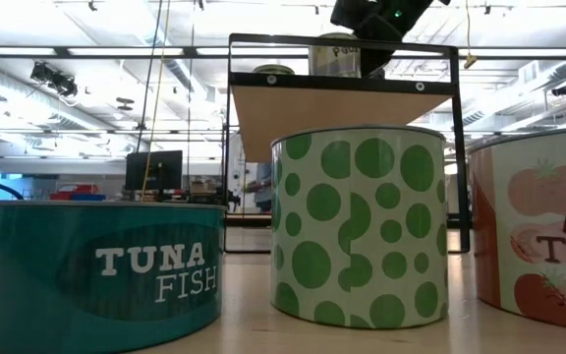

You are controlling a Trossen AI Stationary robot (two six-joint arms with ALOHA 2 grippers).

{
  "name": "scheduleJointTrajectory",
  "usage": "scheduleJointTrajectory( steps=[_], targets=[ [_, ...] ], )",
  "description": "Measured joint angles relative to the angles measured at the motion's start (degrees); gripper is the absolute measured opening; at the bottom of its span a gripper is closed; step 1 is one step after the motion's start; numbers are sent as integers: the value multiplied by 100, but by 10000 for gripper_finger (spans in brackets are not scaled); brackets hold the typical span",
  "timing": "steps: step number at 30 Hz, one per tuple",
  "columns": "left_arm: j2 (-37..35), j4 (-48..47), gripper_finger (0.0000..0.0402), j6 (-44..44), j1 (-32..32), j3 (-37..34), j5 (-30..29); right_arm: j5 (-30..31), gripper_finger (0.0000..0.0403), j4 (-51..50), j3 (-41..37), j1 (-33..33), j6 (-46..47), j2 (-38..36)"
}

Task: Pick and place cans onto a shelf
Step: Put the large canned peas on the shelf

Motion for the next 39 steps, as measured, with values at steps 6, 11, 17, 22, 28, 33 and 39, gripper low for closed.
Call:
scheduleJointTrajectory(
  steps=[6,11,17,22,28,33,39],
  targets=[
    [83,-145,203,-4,-11,-2,-76,-85,372,-736,17,-254,0,-266],
    [105,-251,203,-3,-13,-2,-73,-851,372,-1379,17,-274,255,-487],
    [102,-355,203,-1,31,-2,-73,-1293,372,-1440,17,-131,648,-525],
    [102,-388,203,0,37,-2,-76,-1267,372,-1277,17,-73,710,-488],
    [101,-391,203,1,37,-2,-76,-1214,372,-723,-130,-93,647,-349],
    [101,-389,203,-3,37,-1,-76,-1214,372,-266,-146,-93,670,-137],
    [103,-393,203,-8,37,0,-76,-1190,372,225,-146,-95,960,0]
  ],
)
